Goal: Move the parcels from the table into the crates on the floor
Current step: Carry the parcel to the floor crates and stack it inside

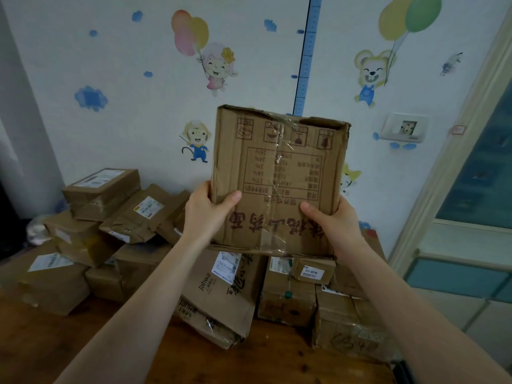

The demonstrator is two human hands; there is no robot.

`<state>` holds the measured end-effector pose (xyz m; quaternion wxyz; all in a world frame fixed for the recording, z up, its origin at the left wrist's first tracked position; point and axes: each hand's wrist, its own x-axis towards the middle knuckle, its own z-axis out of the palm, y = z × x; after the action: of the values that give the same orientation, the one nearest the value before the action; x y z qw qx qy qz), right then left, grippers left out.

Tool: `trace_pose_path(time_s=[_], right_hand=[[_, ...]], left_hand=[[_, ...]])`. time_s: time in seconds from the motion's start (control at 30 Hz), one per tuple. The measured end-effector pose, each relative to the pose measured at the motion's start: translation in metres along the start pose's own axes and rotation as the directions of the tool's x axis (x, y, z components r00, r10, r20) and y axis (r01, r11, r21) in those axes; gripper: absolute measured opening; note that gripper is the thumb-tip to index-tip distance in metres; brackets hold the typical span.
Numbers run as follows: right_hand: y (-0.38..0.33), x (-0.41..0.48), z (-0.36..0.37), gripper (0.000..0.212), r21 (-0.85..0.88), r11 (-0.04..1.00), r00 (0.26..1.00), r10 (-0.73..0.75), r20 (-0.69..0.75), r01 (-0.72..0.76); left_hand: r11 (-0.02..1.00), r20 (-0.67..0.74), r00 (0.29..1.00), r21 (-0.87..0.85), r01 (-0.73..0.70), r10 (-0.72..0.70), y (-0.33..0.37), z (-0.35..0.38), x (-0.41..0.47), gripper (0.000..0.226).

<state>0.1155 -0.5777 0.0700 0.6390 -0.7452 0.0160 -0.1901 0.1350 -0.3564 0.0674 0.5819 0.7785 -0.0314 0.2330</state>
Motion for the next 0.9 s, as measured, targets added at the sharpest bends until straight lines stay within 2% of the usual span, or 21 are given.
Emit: trace_pose_path(time_s=[0.13,0.37,0.5,0.57,0.67,0.8,0.9], right_hand=[[-0.0033,-0.0018,-0.0016,0.039,0.029,1.0,1.0,0.007,0.026,-0.008],[-0.0061,-0.0036,-0.003,0.045,0.139,0.983,0.993,0.118,0.027,-0.121],[-0.0095,-0.0029,-0.0046,0.059,0.175,0.965,0.98,0.188,0.064,-0.196],[-0.0097,-0.0039,-0.004,0.058,0.145,0.972,0.981,0.171,0.094,-0.183],[-0.0087,-0.0057,-0.0028,0.046,0.114,0.984,0.987,0.125,0.098,-0.136],[-0.004,-0.0065,0.0001,0.038,0.084,0.994,0.996,0.07,0.054,-0.074],[-0.0022,-0.0076,0.0016,0.035,0.075,0.997,0.999,0.034,0.034,-0.037]], left_hand=[[0.985,0.022,0.991,-0.115,0.13,-0.128,0.0046,-0.0035,0.002,0.053],[0.983,-0.02,0.992,-0.137,0.123,-0.127,0.0074,-0.0039,0.0013,0.046],[0.983,-0.028,0.992,-0.137,0.118,-0.123,0.0065,-0.0024,-0.0007,0.048],[0.986,-0.004,0.995,-0.131,0.1,-0.101,0.0074,-0.0023,-0.001,0.051],[0.99,0.049,0.996,-0.112,0.081,-0.076,0.0064,-0.0014,-0.0003,0.043],[0.998,0.013,0.999,-0.051,0.043,-0.042,0.0055,0.0018,-0.0039,0.052],[1.0,-0.017,1.0,-0.028,0.005,-0.006,0.0068,0.003,-0.0069,0.048]])
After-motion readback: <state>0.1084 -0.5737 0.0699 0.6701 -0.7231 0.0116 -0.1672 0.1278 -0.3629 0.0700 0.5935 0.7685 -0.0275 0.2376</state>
